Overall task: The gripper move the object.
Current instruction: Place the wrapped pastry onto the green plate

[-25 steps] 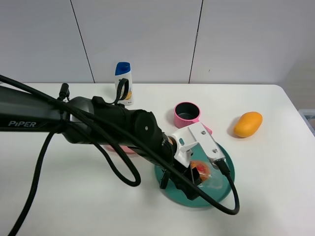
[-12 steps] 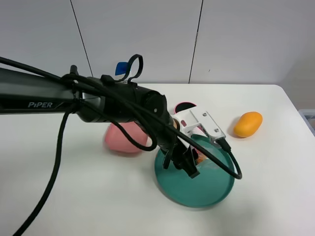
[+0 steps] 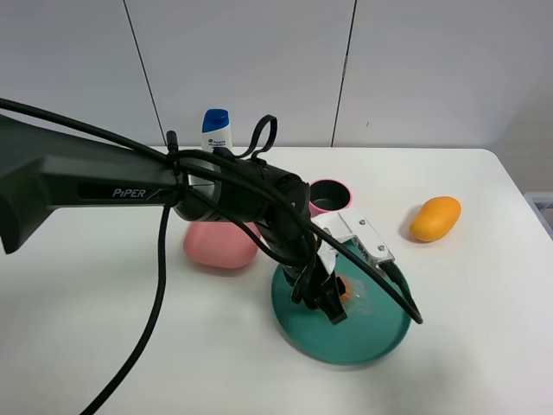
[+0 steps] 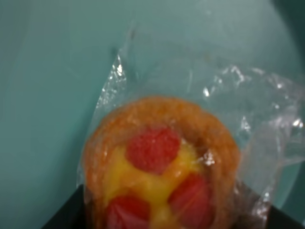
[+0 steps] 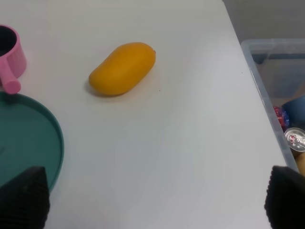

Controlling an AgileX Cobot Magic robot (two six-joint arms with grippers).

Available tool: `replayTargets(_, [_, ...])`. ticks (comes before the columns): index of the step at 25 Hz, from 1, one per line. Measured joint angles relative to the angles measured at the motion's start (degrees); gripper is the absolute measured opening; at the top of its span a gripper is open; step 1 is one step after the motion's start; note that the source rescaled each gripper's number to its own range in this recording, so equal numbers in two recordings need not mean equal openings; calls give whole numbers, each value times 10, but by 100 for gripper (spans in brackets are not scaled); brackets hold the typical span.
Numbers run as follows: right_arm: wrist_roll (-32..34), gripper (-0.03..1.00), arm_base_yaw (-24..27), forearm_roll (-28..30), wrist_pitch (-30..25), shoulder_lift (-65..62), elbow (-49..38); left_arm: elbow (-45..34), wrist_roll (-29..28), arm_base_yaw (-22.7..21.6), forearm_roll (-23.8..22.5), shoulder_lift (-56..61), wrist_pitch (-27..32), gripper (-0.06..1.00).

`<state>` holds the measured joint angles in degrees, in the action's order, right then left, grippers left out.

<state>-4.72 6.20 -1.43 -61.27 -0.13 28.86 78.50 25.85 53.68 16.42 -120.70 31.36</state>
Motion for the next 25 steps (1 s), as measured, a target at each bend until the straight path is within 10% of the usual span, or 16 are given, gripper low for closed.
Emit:
replayTargets(22, [0, 100, 0, 0, 0, 0, 0, 4, -13, -2, -1, -19, -26, 1])
replayTargets(25, [0, 100, 0, 0, 0, 0, 0, 4, -22, -3, -1, -19, -35, 28])
